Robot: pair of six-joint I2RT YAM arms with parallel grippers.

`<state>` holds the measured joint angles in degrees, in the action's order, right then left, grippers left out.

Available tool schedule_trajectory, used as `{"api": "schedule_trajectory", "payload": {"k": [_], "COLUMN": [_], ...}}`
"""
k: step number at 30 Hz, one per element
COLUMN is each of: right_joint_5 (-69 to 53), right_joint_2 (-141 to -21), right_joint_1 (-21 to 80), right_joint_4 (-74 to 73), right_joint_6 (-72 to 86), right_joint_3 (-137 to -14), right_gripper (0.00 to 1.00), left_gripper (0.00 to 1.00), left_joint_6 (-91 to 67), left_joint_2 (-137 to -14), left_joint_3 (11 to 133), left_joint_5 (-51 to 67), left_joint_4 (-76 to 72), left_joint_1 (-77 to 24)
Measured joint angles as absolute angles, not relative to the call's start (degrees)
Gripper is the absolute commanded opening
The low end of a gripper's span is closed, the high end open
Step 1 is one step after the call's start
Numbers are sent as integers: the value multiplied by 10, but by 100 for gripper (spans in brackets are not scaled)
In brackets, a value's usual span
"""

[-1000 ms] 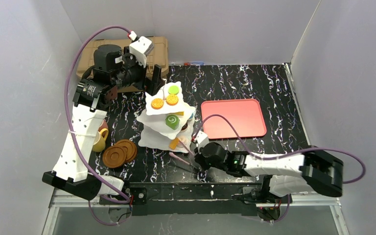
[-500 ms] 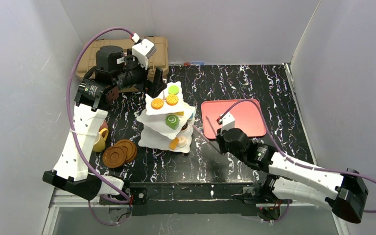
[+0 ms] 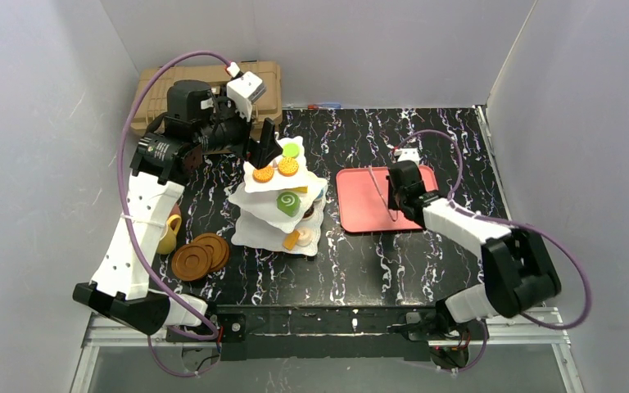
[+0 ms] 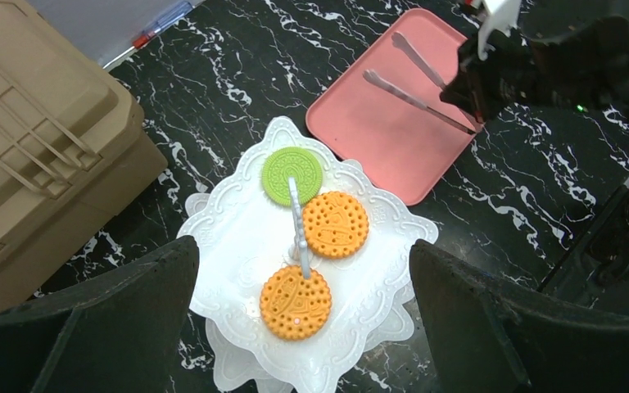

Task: Serve the afternoon tea
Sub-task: Place the clamp on the tray.

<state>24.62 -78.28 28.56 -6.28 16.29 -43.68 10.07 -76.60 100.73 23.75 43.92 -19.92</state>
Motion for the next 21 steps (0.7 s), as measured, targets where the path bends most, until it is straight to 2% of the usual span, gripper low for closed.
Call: {"api": "schedule_trajectory", "payload": {"k": [1, 3, 4, 7, 10, 12, 17, 21], "right_joint_5": [238, 222, 214, 195, 190, 190, 192, 197], "right_joint_2": [-802, -837, -849, -860, -860, -858, -854, -858], "right_joint_1": [272, 243, 230, 200, 187, 180, 140, 85], "right_joint_4": [-57, -46, -43, -46, -45, -45, -46, -46], "right_joint_6": [163, 163, 164, 165, 163, 163, 182, 209], "right_joint_3": [-444, -453, -454, -457, -468, -474, -475, -475], "right_gripper": [9, 44, 55, 74, 84, 81, 52, 36], "left_gripper": [99, 99, 99, 99, 99, 99, 99, 99], "left_joint_6": [101, 103, 103, 105, 107, 108, 109, 110], "left_joint_2": [-766, -766, -766, -766, -764, -764, -764, -764], "left_joint_3": [1004, 999, 998, 998, 998, 998, 998, 997], "left_joint_5": [240, 244, 245, 249, 249, 250, 252, 258], "left_joint_4": [439, 441, 441, 441, 441, 439, 438, 438], "left_joint_1": [-199, -199, -199, -199, -199, -199, -199, -199]}}
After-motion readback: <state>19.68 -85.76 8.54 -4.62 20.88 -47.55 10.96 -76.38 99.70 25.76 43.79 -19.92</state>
